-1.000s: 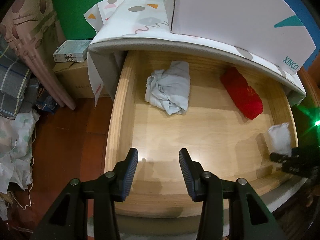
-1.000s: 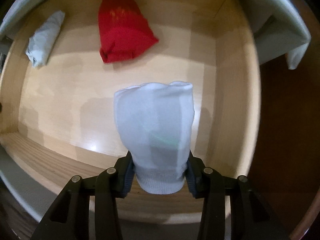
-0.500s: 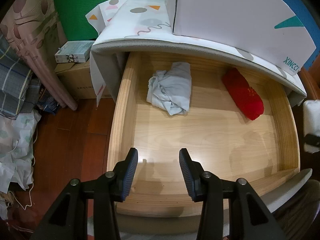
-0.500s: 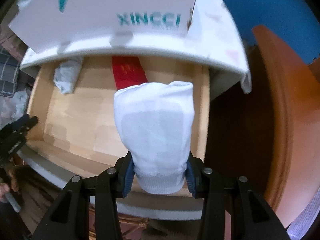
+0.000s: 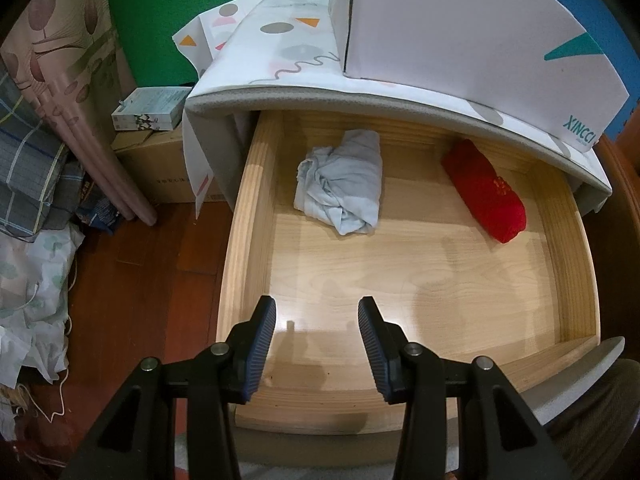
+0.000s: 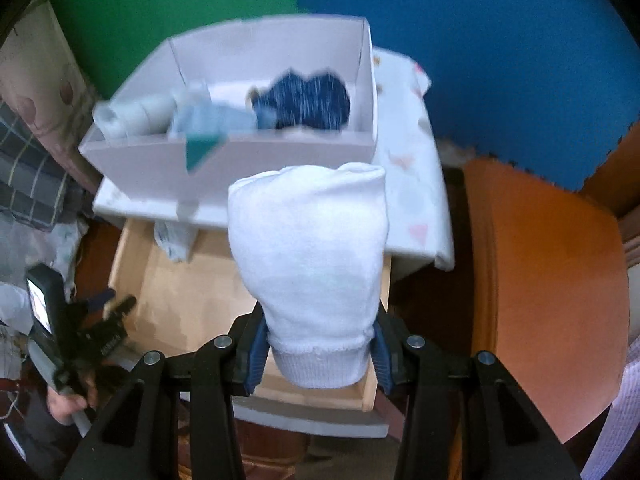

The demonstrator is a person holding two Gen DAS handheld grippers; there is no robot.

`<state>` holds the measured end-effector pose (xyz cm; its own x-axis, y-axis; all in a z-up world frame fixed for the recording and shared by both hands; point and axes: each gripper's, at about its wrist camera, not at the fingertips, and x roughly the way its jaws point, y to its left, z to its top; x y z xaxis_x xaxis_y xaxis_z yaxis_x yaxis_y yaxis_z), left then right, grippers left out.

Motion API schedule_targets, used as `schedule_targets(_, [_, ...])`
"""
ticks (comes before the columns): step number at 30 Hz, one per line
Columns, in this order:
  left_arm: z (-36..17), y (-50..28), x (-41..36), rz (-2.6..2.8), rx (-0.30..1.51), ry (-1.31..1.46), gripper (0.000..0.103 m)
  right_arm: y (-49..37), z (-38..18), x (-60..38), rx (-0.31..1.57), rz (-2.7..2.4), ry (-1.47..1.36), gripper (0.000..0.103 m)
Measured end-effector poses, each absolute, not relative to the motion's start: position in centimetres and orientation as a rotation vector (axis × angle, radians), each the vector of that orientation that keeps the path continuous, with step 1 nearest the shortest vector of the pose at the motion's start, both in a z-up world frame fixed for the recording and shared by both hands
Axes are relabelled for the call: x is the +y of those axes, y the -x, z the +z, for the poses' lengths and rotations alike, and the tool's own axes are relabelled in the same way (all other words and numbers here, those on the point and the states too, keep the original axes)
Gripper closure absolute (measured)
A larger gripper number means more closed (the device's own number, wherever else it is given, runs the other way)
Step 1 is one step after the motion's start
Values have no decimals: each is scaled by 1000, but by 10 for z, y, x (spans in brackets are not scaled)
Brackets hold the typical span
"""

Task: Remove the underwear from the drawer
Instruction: 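Carry the white folded underwear into the white box with the right gripper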

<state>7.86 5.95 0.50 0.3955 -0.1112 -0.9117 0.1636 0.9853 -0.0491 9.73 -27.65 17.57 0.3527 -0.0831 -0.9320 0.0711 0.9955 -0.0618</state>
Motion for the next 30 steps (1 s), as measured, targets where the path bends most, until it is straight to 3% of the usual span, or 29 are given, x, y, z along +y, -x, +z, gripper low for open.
schedule_targets(14, [5,-80,63,-174,1146,-23,59,-185,214,-253,1134,-101,42,63])
schedule_targets(30, [4,-81,65,-167,1150,-5,59,-239,158,-249,1227,-137,-2,58])
